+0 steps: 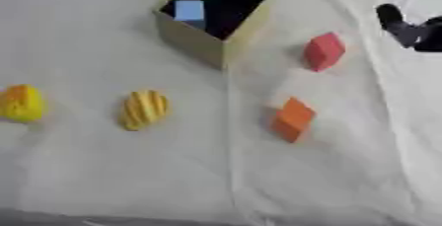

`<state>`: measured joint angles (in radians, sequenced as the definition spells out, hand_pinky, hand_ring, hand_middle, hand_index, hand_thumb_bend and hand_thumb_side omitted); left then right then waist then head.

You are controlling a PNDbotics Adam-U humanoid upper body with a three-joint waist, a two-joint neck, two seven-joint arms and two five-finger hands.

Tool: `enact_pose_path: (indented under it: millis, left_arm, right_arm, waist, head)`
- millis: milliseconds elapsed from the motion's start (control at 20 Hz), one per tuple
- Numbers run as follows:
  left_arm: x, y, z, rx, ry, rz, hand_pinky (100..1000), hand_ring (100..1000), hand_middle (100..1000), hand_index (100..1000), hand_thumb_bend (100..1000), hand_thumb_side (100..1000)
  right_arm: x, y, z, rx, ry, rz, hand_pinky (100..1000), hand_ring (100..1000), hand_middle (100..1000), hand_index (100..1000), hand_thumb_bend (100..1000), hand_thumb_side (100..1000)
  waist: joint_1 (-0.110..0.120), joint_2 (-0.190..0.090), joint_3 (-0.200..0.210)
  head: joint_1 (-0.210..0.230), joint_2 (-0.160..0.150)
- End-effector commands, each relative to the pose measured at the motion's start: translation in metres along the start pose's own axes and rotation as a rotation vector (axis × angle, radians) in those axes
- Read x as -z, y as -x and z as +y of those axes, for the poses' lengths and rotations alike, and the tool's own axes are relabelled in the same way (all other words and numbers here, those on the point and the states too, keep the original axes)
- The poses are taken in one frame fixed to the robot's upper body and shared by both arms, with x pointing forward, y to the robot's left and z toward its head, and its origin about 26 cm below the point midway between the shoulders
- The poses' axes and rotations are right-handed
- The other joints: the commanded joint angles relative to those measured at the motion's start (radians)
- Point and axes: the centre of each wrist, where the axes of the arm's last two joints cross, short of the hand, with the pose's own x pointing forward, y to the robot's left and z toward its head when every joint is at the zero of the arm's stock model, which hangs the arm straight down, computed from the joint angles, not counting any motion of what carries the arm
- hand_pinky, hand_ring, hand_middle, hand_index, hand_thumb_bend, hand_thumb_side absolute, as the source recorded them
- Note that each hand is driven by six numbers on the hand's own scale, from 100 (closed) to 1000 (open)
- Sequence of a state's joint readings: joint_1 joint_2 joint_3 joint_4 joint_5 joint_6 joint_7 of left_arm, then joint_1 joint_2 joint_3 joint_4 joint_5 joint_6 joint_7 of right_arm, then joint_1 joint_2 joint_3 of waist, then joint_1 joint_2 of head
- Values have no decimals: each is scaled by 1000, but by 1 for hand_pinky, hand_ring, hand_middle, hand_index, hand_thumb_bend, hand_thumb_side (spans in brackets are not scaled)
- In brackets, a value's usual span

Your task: Pick up objects on the table and place them in the box.

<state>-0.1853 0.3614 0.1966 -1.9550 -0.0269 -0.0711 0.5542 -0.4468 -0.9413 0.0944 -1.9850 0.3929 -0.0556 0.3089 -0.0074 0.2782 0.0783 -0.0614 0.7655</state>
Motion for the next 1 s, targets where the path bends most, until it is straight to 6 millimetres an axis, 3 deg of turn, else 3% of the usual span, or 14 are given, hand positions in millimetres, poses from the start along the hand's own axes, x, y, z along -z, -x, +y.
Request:
enact_pose_path:
  millis: [50, 550, 800, 1000]
  left_arm:
    - [7, -7, 5, 14, -8, -38, 700, 689, 590, 755, 428, 542]
    - [8, -7, 5, 14, -8, -38, 699, 689, 589, 754, 429, 542]
    - [8, -7, 4, 9, 1, -39, 698, 690, 589, 754, 431, 542]
    - [8, -6, 2, 6, 12, -35, 698, 690, 589, 754, 428, 542]
  right_arm:
    - [-3, 0, -15, -46, 47, 3, 874, 758, 717, 821, 100, 100]
    - [-1, -1, -19, -70, 38, -11, 875, 770, 729, 826, 100, 100]
    - [6, -5, -19, -115, -75, -43, 874, 808, 761, 849, 100, 113]
    - [19, 4, -19, -186, -200, -53, 878, 848, 799, 875, 100, 124]
  waist:
    - [2, -15, -2]
    - [1, -11, -1]
    - [1, -11, 5]
    - [0, -13, 10]
  head:
    - [5, 5]
    - [3, 5]
    - [-5, 5]
    - [-12, 5]
